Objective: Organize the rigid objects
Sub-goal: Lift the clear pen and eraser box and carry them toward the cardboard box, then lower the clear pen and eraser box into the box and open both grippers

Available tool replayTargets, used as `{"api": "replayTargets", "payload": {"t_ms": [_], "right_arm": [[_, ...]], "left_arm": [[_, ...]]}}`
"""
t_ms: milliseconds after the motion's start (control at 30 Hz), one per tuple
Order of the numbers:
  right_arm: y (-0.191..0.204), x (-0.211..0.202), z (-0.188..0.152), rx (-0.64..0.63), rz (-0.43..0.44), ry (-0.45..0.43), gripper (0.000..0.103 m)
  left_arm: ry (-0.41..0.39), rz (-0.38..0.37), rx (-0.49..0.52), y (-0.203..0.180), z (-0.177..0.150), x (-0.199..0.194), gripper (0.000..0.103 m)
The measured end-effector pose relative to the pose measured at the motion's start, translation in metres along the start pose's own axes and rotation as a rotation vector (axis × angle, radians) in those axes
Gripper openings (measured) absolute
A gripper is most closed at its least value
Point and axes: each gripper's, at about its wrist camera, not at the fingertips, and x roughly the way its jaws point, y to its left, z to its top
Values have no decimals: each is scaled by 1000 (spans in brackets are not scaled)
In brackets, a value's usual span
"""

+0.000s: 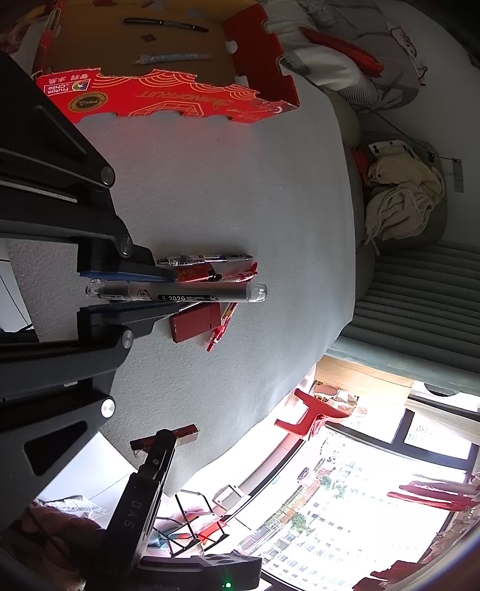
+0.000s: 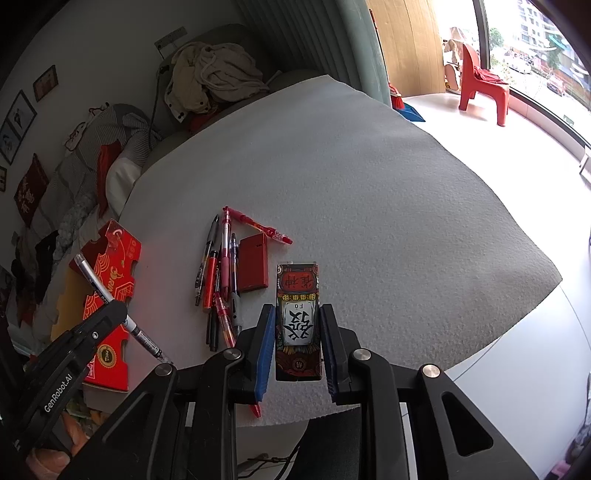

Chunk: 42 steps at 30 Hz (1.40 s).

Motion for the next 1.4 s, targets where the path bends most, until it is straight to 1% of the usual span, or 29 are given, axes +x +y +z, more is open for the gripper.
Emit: {"api": "replayTargets", "payload": {"t_ms": [433,733,900,1067,1267,1400], "right_arm": [[4,-2,0,-4,-3,-2,25],[31,-8,7,-56,2,-19,25],[55,-11,14,-100,11,-38,25],[87,-12,21,-153,37,-52,25],[138,-10,26,-241,85,-62,25],[180,-6,26,-313,126,-66,25]], "left_arm": [[-15,-10,-4,1,0,-7,11],[-70,-29,-36,14,7,-29,11],[-116,-31,-65,28,12,-47,11],[-152,-22,-103,51,15,-63,11],[-190,24,-146,85,13,-79,11],[-215,65,-181,112,12,-92,11]]}}
